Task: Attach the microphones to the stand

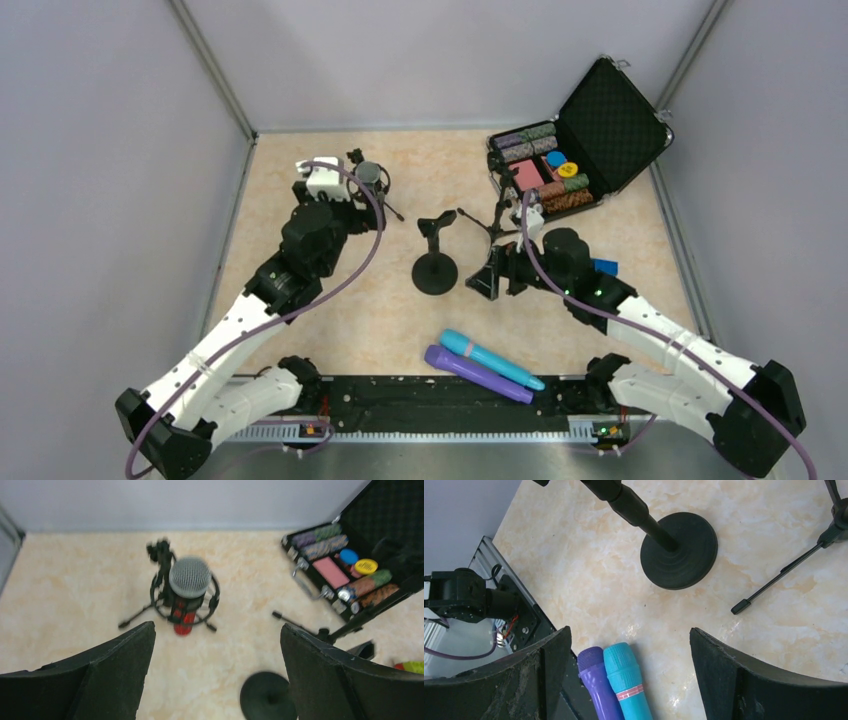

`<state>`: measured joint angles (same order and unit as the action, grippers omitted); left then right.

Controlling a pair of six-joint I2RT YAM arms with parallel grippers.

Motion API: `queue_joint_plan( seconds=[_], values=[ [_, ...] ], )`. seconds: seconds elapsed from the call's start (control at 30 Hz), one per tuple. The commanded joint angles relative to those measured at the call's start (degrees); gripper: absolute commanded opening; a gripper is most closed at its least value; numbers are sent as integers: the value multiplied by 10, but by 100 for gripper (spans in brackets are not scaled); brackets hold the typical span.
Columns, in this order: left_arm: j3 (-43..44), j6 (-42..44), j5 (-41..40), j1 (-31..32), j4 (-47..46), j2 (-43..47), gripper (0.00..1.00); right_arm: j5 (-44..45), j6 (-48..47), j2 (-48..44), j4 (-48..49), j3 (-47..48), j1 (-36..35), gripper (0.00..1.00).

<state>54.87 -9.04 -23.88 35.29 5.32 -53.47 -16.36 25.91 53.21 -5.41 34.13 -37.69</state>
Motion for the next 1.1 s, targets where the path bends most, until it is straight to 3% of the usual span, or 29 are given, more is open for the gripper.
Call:
queue_joint_plan(
  seconds=[0.0, 0.3, 0.53, 0.87, 1.07],
  values=[
    [-64, -141, -49, -4, 75, 53, 99, -20, -13, -22, -24, 2, 5, 86],
    [-132, -275, -6, -5, 150, 99, 99, -99, -23, -50, -122, 15, 3, 86],
    [-196, -341, 6, -4, 138, 116, 99, -90, -27, -87, -164, -20, -29, 86],
    [-176, -360, -21, -4, 179, 50, 99, -84, -57, -91, -205, 19, -71, 85],
    [-124, -273, 9, -5, 209, 19, 93, -62, -60, -63, -218, 28, -133, 84]
  ],
)
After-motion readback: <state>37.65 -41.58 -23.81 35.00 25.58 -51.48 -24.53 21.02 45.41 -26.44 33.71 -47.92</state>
